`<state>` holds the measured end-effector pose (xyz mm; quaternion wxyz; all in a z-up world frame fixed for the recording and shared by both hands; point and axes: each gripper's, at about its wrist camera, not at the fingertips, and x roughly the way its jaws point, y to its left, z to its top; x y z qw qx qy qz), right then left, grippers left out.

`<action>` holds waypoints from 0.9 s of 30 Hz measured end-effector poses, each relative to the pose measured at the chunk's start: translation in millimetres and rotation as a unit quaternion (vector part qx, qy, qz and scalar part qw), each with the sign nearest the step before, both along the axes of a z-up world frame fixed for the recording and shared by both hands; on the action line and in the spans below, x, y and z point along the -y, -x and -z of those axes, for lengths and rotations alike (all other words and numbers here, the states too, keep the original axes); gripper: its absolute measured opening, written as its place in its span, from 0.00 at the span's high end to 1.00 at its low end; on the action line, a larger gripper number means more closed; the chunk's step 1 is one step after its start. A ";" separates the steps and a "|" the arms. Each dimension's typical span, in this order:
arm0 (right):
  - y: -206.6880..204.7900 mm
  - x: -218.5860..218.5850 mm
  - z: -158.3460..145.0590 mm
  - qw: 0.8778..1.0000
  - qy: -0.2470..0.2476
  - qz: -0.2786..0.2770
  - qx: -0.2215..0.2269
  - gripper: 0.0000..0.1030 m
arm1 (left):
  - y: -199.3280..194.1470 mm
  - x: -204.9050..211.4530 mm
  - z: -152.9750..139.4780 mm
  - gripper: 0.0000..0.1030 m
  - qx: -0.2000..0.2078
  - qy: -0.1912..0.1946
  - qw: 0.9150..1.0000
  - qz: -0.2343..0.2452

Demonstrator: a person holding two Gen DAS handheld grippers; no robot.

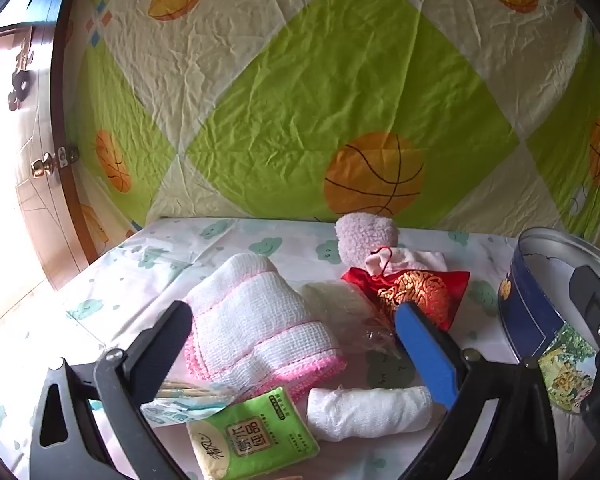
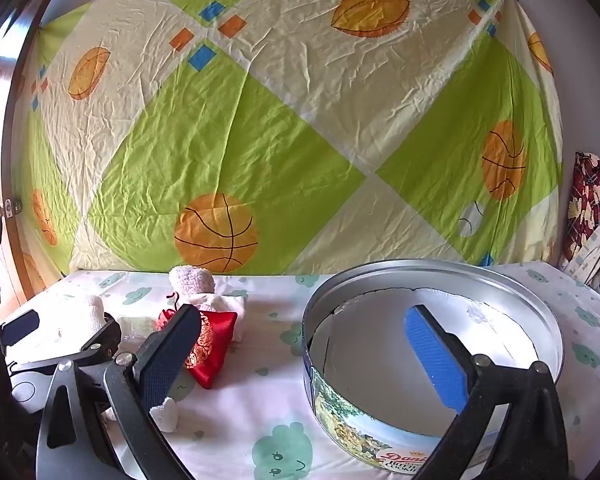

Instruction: Organize soft objects

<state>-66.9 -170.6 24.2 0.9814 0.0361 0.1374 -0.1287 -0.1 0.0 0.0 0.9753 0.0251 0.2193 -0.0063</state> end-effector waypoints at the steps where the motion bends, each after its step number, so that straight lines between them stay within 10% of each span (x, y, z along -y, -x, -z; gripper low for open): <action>1: 1.0 -0.7 -0.4 1.000 0.002 -0.001 0.002 0.00 | 0.0 0.0 0.0 0.00 -0.002 -0.001 1.000 0.000; 27: -0.3 -1.7 -1.4 1.000 0.003 -0.007 0.000 0.00 | -1.2 -3.3 0.8 0.00 -0.012 0.015 1.000 -0.003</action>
